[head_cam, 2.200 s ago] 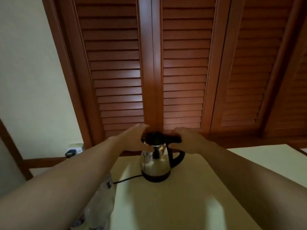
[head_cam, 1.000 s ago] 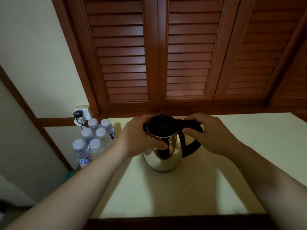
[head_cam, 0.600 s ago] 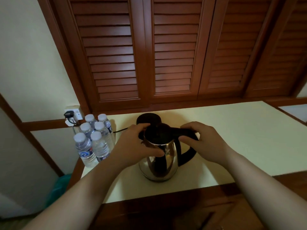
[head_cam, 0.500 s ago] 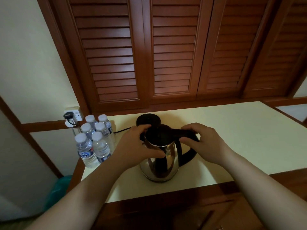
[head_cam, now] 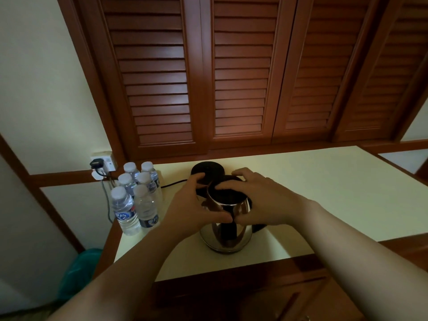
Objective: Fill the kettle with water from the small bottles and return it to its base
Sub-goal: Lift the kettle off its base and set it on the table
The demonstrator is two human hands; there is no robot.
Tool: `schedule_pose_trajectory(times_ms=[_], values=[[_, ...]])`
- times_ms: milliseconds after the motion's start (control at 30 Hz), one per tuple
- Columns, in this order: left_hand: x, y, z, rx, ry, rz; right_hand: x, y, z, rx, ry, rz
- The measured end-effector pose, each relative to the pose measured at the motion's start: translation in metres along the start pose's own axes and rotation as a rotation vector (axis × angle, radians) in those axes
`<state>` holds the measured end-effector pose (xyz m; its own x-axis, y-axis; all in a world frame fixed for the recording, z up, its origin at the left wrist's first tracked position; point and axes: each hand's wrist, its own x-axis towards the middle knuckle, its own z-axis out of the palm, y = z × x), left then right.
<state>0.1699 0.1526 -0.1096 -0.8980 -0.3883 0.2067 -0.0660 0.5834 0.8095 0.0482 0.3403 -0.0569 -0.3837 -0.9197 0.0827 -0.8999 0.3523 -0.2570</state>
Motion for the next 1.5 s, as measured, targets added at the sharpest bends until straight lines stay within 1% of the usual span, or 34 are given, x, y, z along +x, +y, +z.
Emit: schedule_pose_trajectory(times_ms=[67, 133, 267, 333, 400, 467, 533, 600, 767, 900, 1200, 1367, 1500], values=[[-0.003, -0.002, 0.0, -0.038, 0.019, 0.008, 0.0, 0.002, -0.003, 0.089, 0.019, -0.016], [-0.005, -0.005, 0.001, -0.066, 0.041, 0.008, -0.003, 0.002, -0.006, 0.174, 0.093, -0.009], [-0.009, -0.014, 0.006, -0.128, 0.052, 0.005, -0.023, 0.004, -0.003, 0.372, 0.402, 0.098], [-0.012, -0.026, 0.011, -0.167, 0.012, -0.014, -0.043, 0.012, 0.014, 0.554, 0.536, 0.198], [-0.017, -0.039, 0.017, -0.189, -0.069, -0.047, -0.062, 0.021, 0.037, 0.728, 0.618, 0.321], [-0.021, -0.05, 0.024, -0.236, -0.128, -0.086, -0.074, 0.027, 0.06, 0.801, 0.611, 0.435], [-0.023, -0.053, 0.029, -0.272, -0.105, -0.105, -0.075, 0.034, 0.076, 0.777, 0.592, 0.489], [-0.022, -0.047, 0.034, -0.274, -0.067, -0.095, -0.072, 0.041, 0.081, 0.774, 0.628, 0.52], [0.008, -0.029, 0.043, -0.267, -0.054, -0.063, -0.065, 0.061, 0.054, 0.825, 0.715, 0.515], [0.041, -0.016, 0.058, -0.268, -0.072, -0.075, -0.057, 0.086, 0.037, 0.845, 0.737, 0.559], [0.094, -0.009, 0.083, -0.316, -0.07, -0.117, -0.017, 0.143, 0.037, 0.924, 0.697, 0.632], [0.111, -0.02, 0.086, -0.319, -0.061, -0.136, -0.001, 0.155, 0.041, 0.887, 0.66, 0.637], [0.118, -0.028, 0.089, -0.349, -0.054, -0.156, 0.008, 0.16, 0.043, 0.913, 0.636, 0.635]])
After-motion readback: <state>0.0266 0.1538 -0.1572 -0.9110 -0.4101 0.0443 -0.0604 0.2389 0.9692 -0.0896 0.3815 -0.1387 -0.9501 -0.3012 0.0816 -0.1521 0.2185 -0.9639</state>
